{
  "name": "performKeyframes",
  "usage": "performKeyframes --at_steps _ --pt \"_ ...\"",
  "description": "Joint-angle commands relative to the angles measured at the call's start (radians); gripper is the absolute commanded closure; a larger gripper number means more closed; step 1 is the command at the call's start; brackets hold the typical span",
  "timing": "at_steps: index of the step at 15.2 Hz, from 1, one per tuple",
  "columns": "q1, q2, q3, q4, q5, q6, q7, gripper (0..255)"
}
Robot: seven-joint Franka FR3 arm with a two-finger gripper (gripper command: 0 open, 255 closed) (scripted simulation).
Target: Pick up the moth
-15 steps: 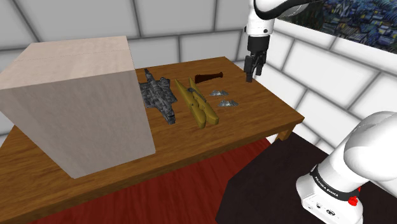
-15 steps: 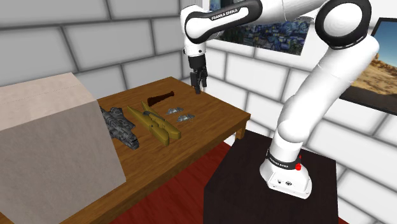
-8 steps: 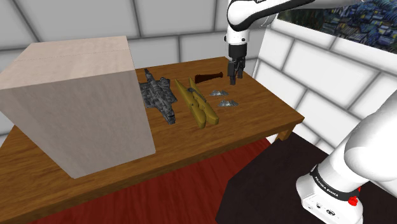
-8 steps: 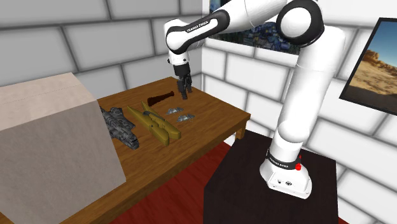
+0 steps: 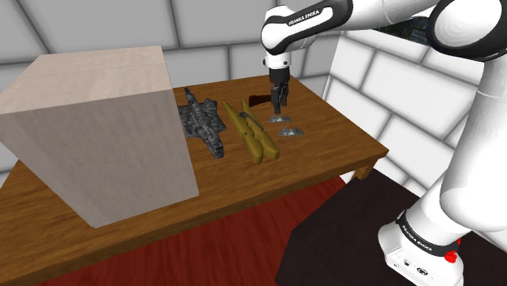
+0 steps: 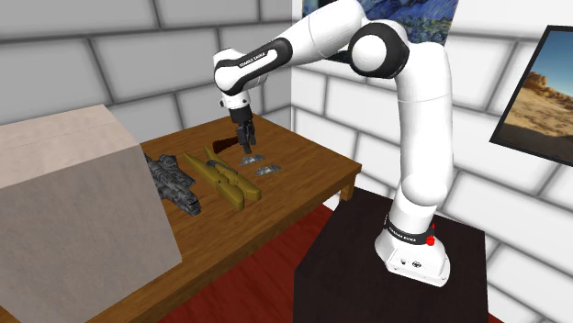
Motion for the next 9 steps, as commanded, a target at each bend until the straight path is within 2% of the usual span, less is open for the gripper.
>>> performKeyframes --at_steps 1,8,9 --pt "0.001 0.026 0.002 0.008 0.0 0.016 -0.008 0" --pt "0.002 0.055 0.002 -0.027 0.0 0.08 -0.01 0" --pt "0.002 0.058 0.003 -0.024 0.0 0.08 -0.009 255"
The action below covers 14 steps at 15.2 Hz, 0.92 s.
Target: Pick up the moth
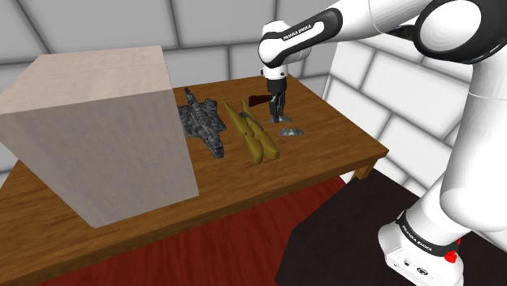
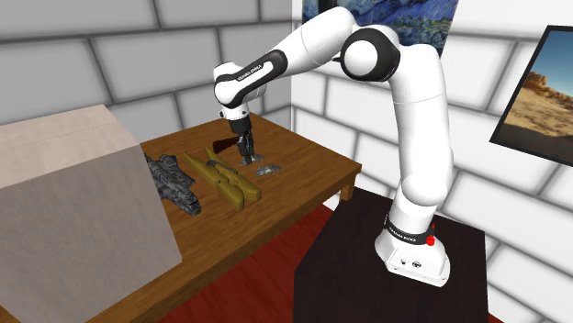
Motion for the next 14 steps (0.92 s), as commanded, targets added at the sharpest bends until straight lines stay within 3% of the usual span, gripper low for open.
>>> performKeyframes --at_steps 1,9,14 --pt "0.0 0.002 0.0 0.0 0.0 0.002 0.0 255" --pt "-0.001 -0.001 0.0 -0.003 0.0 0.003 -0.001 255" --pt "-0.001 -0.027 0.0 0.028 0.0 -0.055 0.001 255"
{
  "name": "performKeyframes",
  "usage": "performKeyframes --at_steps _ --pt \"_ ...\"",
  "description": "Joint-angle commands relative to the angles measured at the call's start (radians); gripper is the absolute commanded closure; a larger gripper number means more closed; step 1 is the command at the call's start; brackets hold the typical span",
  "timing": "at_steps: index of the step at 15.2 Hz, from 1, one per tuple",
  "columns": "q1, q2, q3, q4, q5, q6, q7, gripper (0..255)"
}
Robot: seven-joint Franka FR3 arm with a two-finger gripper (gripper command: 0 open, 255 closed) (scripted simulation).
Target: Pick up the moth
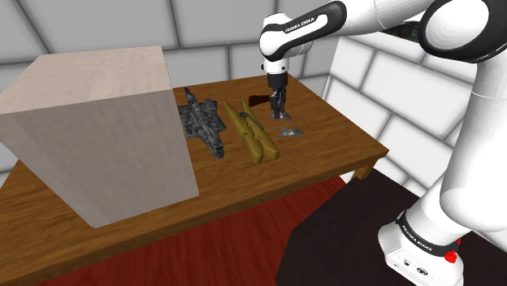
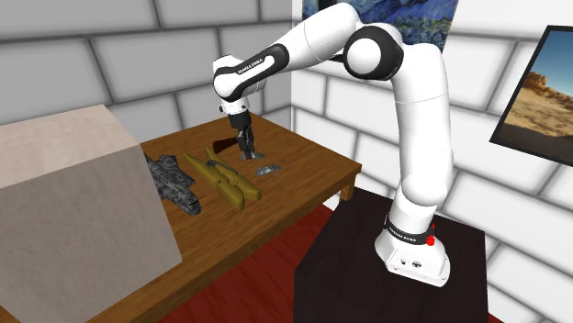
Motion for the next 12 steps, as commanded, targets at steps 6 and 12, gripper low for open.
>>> performKeyframes --at_steps 6,12 --pt "0.0 -0.03 0.0 0.052 0.0 -0.082 0.004 255" --pt "0.0 -0.044 0.0 0.089 0.0 -0.133 0.006 255"
